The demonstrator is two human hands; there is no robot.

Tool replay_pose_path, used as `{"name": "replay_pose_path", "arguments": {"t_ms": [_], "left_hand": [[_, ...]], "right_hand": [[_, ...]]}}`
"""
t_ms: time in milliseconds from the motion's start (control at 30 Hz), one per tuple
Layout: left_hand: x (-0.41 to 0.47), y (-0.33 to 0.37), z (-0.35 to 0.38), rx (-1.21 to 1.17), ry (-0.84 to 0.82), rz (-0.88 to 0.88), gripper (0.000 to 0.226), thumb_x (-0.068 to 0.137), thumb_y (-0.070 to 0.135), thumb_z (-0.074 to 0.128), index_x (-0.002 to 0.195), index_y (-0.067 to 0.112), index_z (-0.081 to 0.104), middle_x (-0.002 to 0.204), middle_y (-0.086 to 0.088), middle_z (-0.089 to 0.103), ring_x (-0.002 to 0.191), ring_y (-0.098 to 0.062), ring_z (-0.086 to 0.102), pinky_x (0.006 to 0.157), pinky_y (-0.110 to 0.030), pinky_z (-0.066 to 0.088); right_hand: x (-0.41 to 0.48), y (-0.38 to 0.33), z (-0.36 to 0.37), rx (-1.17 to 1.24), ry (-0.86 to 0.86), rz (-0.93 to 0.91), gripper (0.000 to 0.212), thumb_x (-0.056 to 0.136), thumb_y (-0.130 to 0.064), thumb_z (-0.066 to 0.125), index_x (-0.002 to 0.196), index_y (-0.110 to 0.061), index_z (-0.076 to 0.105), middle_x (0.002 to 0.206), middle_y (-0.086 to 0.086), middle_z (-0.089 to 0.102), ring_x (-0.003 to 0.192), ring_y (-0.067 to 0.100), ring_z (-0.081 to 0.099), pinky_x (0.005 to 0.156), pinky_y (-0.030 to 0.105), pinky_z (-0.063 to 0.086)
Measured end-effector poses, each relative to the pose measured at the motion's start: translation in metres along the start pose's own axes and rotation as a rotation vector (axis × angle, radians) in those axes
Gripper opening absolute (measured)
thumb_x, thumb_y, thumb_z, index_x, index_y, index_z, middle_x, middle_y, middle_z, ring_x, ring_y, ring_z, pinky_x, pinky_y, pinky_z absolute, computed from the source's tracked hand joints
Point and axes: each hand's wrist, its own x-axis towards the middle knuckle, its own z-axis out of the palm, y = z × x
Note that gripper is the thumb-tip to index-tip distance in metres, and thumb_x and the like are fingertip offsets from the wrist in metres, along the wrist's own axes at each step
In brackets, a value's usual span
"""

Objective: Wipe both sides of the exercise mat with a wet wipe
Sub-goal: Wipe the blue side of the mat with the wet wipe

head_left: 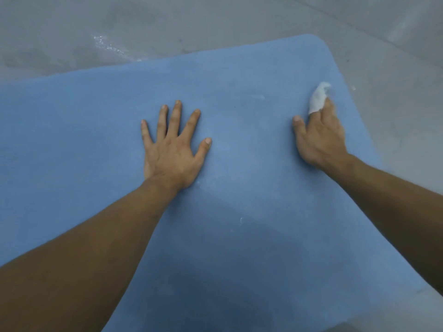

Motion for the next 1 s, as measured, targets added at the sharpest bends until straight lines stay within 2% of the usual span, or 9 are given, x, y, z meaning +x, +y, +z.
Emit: {"name": "replay_pose_path", "arguments": {"t_ms": [100, 167, 267, 367, 500, 667, 767, 867, 1000], "left_hand": [[0.000, 0.000, 0.000, -0.002, 0.006, 0.002, 0.070, 0.101, 0.071, 0.016, 0.164, 0.042, 0.006, 0.173, 0.007, -0.007, 0.159, -0.020, -0.011, 0.125, -0.061, -0.005], [0.000, 0.000, 0.001, -0.011, 0.013, 0.000, 0.070, 0.100, 0.071, 0.018, 0.164, 0.042, 0.007, 0.174, 0.007, -0.006, 0.159, -0.020, -0.009, 0.125, -0.062, -0.003], [0.000, 0.000, 0.002, -0.020, 0.031, 0.000, 0.071, 0.100, 0.071, 0.019, 0.163, 0.042, 0.010, 0.174, 0.007, -0.004, 0.160, -0.020, -0.007, 0.125, -0.062, -0.002], [0.000, -0.001, 0.002, -0.014, 0.032, 0.000, 0.071, 0.099, 0.071, 0.019, 0.163, 0.042, 0.011, 0.174, 0.007, -0.002, 0.160, -0.020, -0.006, 0.125, -0.062, -0.002], [0.000, -0.001, 0.002, -0.011, 0.036, 0.001, 0.070, 0.100, 0.071, 0.018, 0.163, 0.042, 0.011, 0.174, 0.006, -0.002, 0.160, -0.021, -0.007, 0.125, -0.062, -0.002], [0.001, -0.001, 0.002, -0.001, 0.026, -0.001, 0.069, 0.100, 0.071, 0.018, 0.163, 0.043, 0.009, 0.174, 0.007, -0.005, 0.160, -0.021, -0.007, 0.125, -0.062, -0.002], [0.001, -0.001, 0.002, -0.001, 0.026, 0.002, 0.069, 0.100, 0.070, 0.018, 0.163, 0.043, 0.009, 0.174, 0.007, -0.004, 0.160, -0.021, -0.007, 0.125, -0.062, -0.002], [0.002, -0.001, 0.003, -0.006, 0.028, -0.002, 0.068, 0.101, 0.069, 0.018, 0.163, 0.042, 0.009, 0.174, 0.007, -0.004, 0.160, -0.021, -0.007, 0.125, -0.061, -0.003], [0.002, -0.002, 0.003, -0.012, 0.038, -0.005, 0.066, 0.102, 0.065, 0.018, 0.164, 0.042, 0.008, 0.174, 0.007, -0.005, 0.160, -0.020, -0.007, 0.125, -0.061, -0.002]], "right_hand": [[-0.012, -0.050, 0.015, 0.006, -0.056, -0.303, 0.084, 0.102, -0.051, 0.036, 0.165, -0.006, 0.004, 0.170, 0.018, 0.017, 0.156, 0.033, 0.021, 0.127, 0.044, 0.018], [-0.029, -0.081, 0.024, -0.034, -0.132, -0.527, 0.083, 0.100, -0.054, 0.026, 0.166, -0.008, 0.005, 0.172, 0.014, 0.014, 0.159, 0.027, 0.014, 0.129, 0.039, 0.011], [-0.043, -0.097, 0.030, -0.129, -0.181, -0.678, 0.081, 0.101, -0.057, 0.016, 0.166, -0.010, 0.007, 0.174, 0.006, 0.009, 0.160, 0.019, 0.006, 0.129, 0.033, 0.003], [-0.016, -0.071, 0.023, -0.121, -0.133, -0.604, 0.077, 0.101, -0.056, 0.022, 0.166, -0.016, 0.013, 0.172, 0.009, 0.019, 0.158, 0.023, 0.017, 0.129, 0.038, 0.011], [0.035, -0.012, 0.001, -0.122, -0.010, -0.212, 0.080, 0.099, -0.056, 0.024, 0.163, -0.009, 0.021, 0.164, 0.023, 0.029, 0.150, 0.038, 0.031, 0.124, 0.050, 0.024], [0.055, 0.010, -0.017, -0.080, -0.024, -0.003, 0.080, 0.101, -0.055, 0.023, 0.164, -0.005, 0.015, 0.168, 0.021, 0.021, 0.155, 0.034, 0.020, 0.127, 0.049, 0.017], [0.051, -0.023, -0.006, -0.021, -0.024, -0.125, 0.085, 0.100, -0.053, 0.028, 0.164, -0.003, 0.003, 0.170, 0.022, 0.016, 0.155, 0.036, 0.020, 0.127, 0.047, 0.018], [0.029, -0.068, 0.011, 0.011, -0.096, -0.437, 0.088, 0.098, -0.050, 0.034, 0.164, -0.006, -0.005, 0.170, 0.018, 0.018, 0.154, 0.034, 0.025, 0.125, 0.046, 0.024], [-0.009, -0.091, 0.024, -0.118, -0.215, -0.689, 0.078, 0.103, -0.054, 0.020, 0.166, -0.012, 0.001, 0.174, 0.005, 0.004, 0.160, 0.020, 0.003, 0.129, 0.033, 0.001]]}}
